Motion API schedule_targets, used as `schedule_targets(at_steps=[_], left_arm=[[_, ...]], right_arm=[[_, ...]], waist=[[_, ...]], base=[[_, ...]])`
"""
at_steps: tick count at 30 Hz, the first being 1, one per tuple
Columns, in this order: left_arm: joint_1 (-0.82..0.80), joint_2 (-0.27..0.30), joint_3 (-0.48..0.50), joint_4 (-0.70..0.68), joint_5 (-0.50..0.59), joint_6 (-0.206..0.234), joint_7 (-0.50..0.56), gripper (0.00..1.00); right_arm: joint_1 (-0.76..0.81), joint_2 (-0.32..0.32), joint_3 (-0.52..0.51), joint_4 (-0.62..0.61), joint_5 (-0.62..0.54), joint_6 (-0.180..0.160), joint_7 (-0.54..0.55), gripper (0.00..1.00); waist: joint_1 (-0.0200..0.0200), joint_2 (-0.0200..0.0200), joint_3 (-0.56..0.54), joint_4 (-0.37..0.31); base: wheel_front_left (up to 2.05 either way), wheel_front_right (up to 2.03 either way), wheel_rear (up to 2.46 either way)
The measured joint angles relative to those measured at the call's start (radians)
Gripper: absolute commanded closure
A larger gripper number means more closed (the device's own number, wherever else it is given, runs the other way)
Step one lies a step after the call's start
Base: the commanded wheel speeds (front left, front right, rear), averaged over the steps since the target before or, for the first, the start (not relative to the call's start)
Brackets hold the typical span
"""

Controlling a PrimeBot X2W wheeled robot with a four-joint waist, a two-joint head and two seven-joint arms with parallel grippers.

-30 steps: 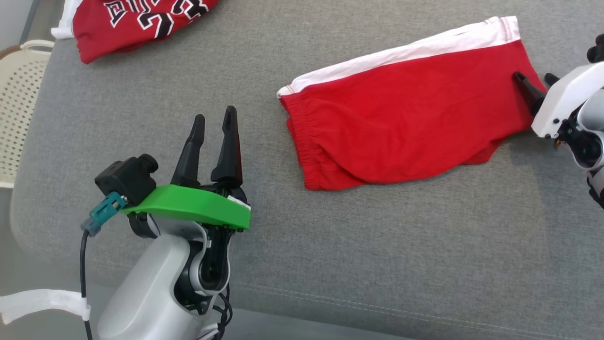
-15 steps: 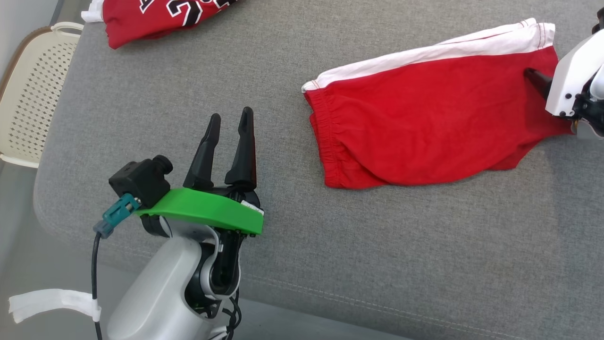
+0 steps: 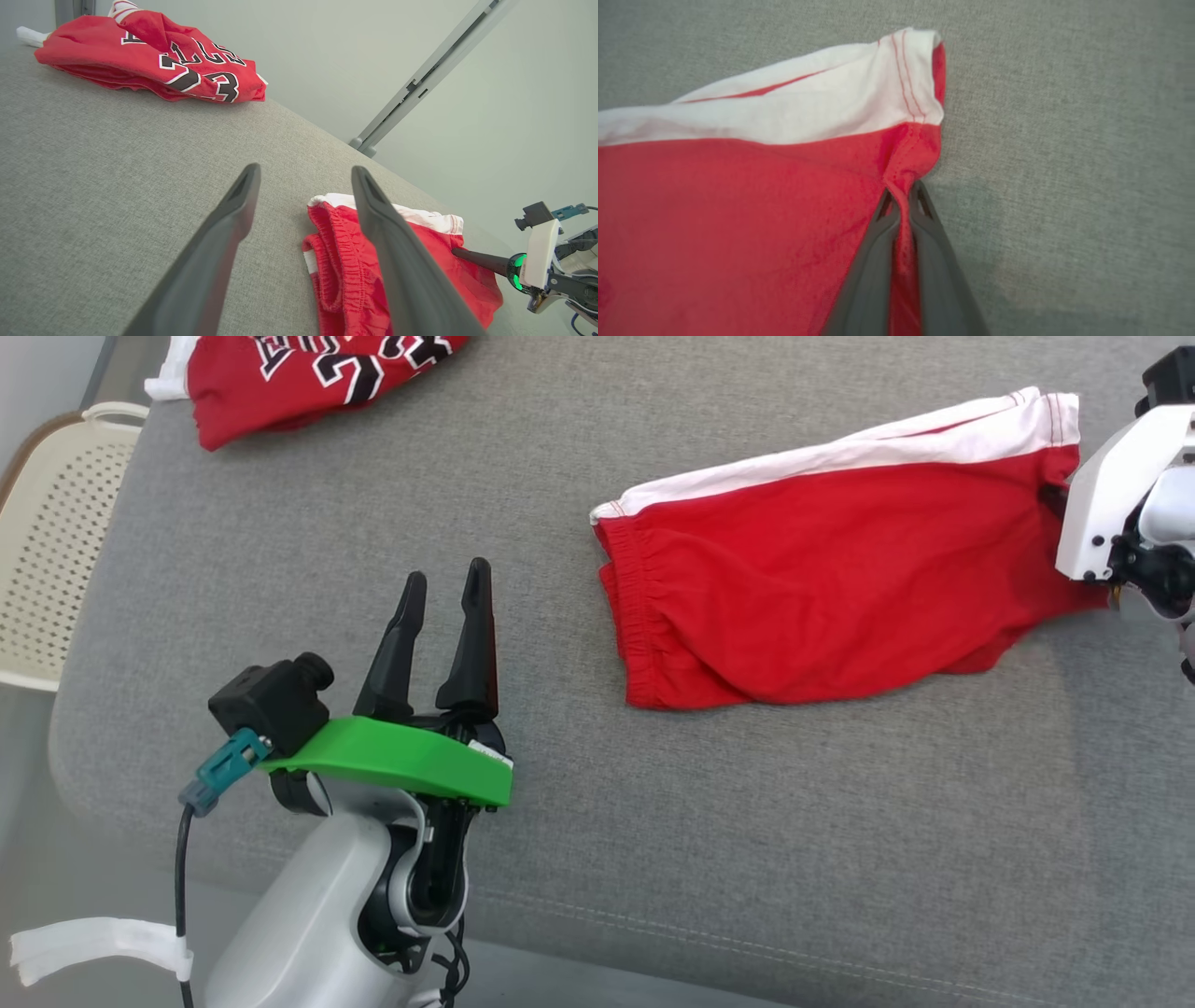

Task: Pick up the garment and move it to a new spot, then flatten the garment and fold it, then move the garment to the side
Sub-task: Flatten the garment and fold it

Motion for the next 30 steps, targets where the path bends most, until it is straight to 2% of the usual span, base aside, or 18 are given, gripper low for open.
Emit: schedule_targets(at_steps=[10, 18, 25, 30], left_arm=[[0.026, 0.026, 0.002, -0.016, 0.0, 0.013, 0.015, 0.0], [0.048, 0.056, 0.007, -0.044, -0.002, 0.026, 0.033, 0.0], [0.049, 0.067, 0.002, -0.069, -0.001, 0.039, 0.049, 0.0], [0.049, 0.072, 0.0, -0.073, 0.0, 0.042, 0.056, 0.0]], right_arm=[[0.093, -0.029, -0.012, -0.066, 0.062, 0.0, -0.046, 1.0], [0.166, -0.081, -0.031, -0.103, 0.099, 0.0, -0.068, 1.0], [0.181, -0.098, -0.053, -0.104, 0.101, 0.0, -0.086, 1.0], [0.182, -0.088, -0.064, -0.095, 0.099, 0.0, -0.1, 1.0]], waist=[[0.0, 0.0, -0.036, -0.081], [0.0, 0.0, -0.072, -0.169], [0.0, 0.0, -0.086, -0.232], [0.0, 0.0, -0.087, -0.245]], base=[[0.0, 0.0, 0.0], [0.0, 0.0, 0.0], [0.0, 0.0, 0.0], [0.0, 0.0, 0.0]])
